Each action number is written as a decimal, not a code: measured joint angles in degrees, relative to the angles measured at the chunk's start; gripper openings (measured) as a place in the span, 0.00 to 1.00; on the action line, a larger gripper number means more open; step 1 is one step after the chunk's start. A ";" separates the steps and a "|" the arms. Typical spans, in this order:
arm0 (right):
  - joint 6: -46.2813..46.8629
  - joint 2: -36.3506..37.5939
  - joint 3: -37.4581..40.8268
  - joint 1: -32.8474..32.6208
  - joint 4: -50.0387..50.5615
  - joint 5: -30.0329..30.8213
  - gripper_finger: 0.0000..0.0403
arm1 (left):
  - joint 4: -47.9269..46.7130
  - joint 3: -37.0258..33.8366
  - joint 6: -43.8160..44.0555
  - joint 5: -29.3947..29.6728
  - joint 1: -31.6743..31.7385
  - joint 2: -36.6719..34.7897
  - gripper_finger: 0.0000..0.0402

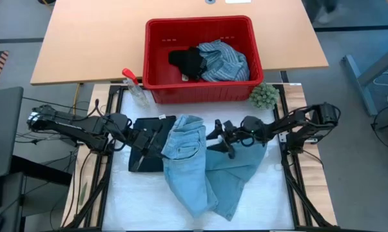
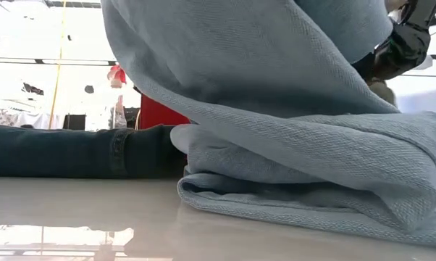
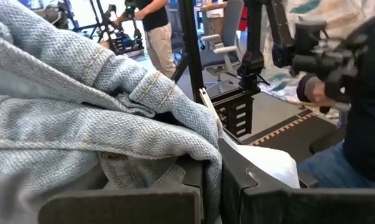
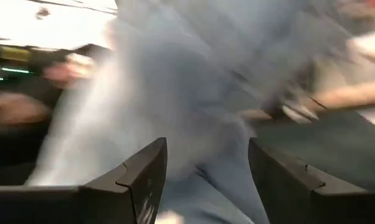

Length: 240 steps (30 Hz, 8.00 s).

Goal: Fold Laundry from Bin
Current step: Fold the light blue pants

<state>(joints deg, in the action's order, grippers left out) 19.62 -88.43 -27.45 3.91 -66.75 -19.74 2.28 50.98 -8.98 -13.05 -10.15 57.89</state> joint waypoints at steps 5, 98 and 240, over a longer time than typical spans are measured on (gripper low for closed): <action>2.55 -0.82 0.10 -0.42 -1.94 -2.99 0.62 | -0.17 0.00 1.37 0.37 0.02 -0.52 0.00; -9.48 20.19 -42.57 32.56 61.85 -3.48 0.04 | -3.72 81.46 16.52 3.08 10.42 32.41 0.00; -9.68 13.28 -55.62 0.74 76.25 30.29 0.05 | 8.73 6.88 -5.72 52.84 -6.69 9.96 0.42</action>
<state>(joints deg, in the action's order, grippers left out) 9.94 -75.16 -83.07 4.65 9.50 10.55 11.01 57.87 -14.70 39.79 -16.84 67.85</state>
